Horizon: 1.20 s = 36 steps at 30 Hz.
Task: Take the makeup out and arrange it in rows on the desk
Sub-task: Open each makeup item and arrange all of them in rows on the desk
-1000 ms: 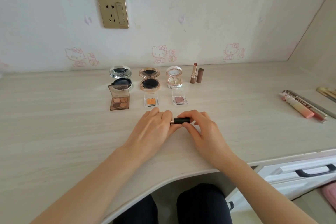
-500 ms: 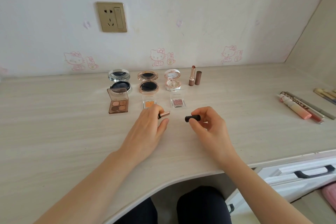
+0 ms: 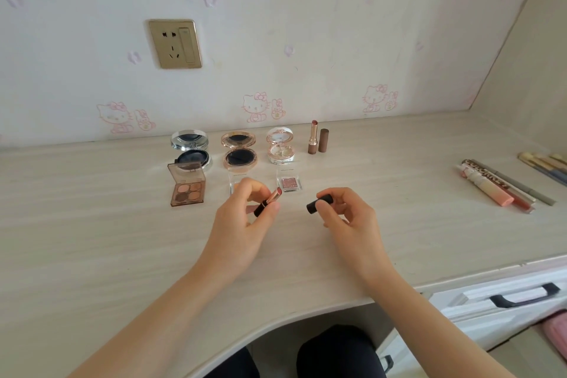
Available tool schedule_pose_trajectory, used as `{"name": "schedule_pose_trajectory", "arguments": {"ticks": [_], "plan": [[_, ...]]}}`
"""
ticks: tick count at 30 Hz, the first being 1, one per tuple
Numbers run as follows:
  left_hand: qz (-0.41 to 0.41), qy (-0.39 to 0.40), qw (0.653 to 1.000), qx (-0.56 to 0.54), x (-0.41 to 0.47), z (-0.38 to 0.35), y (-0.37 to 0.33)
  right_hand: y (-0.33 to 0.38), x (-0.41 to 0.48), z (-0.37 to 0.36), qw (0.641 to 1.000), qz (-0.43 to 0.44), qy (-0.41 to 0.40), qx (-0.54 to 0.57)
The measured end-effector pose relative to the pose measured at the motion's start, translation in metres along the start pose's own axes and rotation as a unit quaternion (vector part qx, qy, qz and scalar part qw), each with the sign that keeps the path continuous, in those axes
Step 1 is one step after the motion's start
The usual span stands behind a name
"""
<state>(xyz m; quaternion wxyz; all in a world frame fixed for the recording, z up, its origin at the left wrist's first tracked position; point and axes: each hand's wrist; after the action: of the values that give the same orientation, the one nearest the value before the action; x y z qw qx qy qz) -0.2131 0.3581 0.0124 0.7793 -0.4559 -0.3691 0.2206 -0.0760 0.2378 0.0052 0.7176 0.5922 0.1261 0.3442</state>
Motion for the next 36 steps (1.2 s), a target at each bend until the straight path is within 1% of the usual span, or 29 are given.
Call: {"name": "schedule_pose_trajectory", "arguments": {"ticks": [4, 8, 12, 16, 20, 25, 30, 36], "plan": [[0.002, 0.009, 1.0, 0.004, 0.012, -0.009, -0.011, 0.002, 0.008, 0.017, 1.0, -0.001, 0.017, 0.003], [0.022, 0.03, 0.999, -0.033, 0.031, -0.027, -0.022, -0.002, 0.022, 0.033, 0.999, 0.0, 0.019, -0.034], [0.042, 0.041, 0.998, -0.025, 0.061, -0.047, -0.03, -0.012, 0.045, 0.047, 0.997, -0.006, 0.005, -0.073], [0.041, 0.036, 0.998, 0.025, 0.096, -0.065, -0.035, -0.02, 0.074, 0.055, 0.994, -0.005, -0.026, -0.108], [0.035, 0.026, 0.992, 0.121, 0.125, -0.08, -0.03, -0.028, 0.105, 0.055, 0.989, -0.009, -0.02, -0.147], [0.082, 0.047, 0.974, 0.205, 0.146, -0.094, -0.017, -0.042, 0.138, 0.045, 0.978, 0.014, 0.001, -0.206], [0.1, 0.063, 0.964, 0.237, 0.159, -0.106, -0.011, -0.053, 0.16, 0.031, 0.975, 0.008, 0.015, -0.223], [0.118, 0.055, 0.955, 0.265, 0.169, -0.111, -0.005, -0.062, 0.171, 0.026, 0.97, 0.002, 0.027, -0.24]]}}
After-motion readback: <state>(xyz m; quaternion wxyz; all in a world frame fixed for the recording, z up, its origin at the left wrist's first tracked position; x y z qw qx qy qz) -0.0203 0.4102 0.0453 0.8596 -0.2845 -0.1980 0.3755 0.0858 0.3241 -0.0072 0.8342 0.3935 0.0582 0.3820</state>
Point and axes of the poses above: each hand's wrist, its own x-axis towards the middle knuckle, its own z-axis out of the back of the hand, y = z × x, and after that the axes turned 7 degrees about -x, right-handed
